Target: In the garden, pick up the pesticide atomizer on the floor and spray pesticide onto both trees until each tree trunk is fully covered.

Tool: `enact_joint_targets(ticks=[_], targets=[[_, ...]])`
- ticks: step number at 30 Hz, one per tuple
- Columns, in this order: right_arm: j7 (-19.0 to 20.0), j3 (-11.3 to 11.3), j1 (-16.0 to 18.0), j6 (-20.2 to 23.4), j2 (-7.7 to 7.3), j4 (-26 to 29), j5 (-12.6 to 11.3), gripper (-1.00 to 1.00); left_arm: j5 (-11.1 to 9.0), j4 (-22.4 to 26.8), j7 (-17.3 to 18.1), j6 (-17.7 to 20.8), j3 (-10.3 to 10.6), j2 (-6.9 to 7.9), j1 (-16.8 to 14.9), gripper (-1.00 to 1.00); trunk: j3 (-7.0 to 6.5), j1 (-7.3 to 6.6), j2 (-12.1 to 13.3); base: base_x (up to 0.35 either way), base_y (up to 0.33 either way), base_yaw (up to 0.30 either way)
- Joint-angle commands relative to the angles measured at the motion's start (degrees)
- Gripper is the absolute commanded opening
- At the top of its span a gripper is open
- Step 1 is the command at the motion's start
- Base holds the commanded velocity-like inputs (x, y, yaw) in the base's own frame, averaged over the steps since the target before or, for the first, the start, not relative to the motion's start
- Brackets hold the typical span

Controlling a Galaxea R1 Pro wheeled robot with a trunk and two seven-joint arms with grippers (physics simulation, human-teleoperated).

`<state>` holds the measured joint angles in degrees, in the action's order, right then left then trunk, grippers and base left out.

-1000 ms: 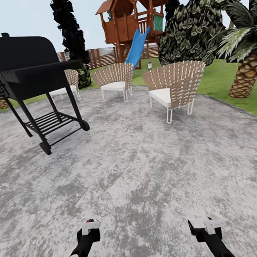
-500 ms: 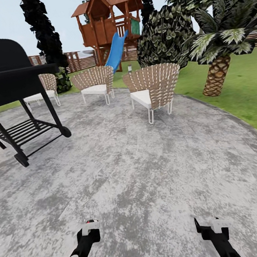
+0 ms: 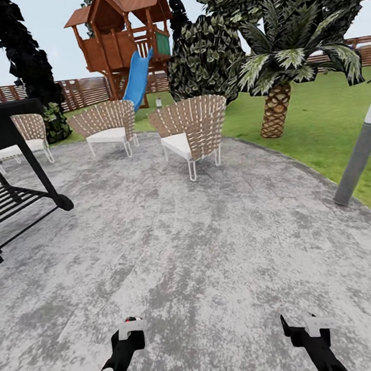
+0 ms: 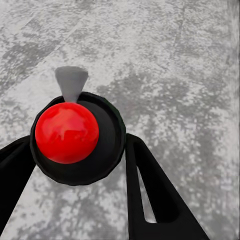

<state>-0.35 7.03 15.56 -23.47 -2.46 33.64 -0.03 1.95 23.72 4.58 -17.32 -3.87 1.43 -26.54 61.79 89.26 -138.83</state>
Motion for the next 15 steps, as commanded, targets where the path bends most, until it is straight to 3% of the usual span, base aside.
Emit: enact_joint_targets(ticks=[1, 15], targets=[[0.0, 0.0, 0.0, 0.0, 0.0, 0.0, 0.0, 1.0, 0.0, 0.0, 0.0, 0.0, 0.0, 0.01, 0.0, -1.0, 0.0, 0.0, 0.0, 0.0, 0.0, -0.3], [0.0, 0.0, 0.0, 0.0, 0.0, -0.2, 0.0, 1.0, 0.0, 0.1, 0.0, 0.0, 0.0, 0.02, 0.0, -1.0, 0.0, 0.0, 0.0, 0.0, 0.0, -0.3]])
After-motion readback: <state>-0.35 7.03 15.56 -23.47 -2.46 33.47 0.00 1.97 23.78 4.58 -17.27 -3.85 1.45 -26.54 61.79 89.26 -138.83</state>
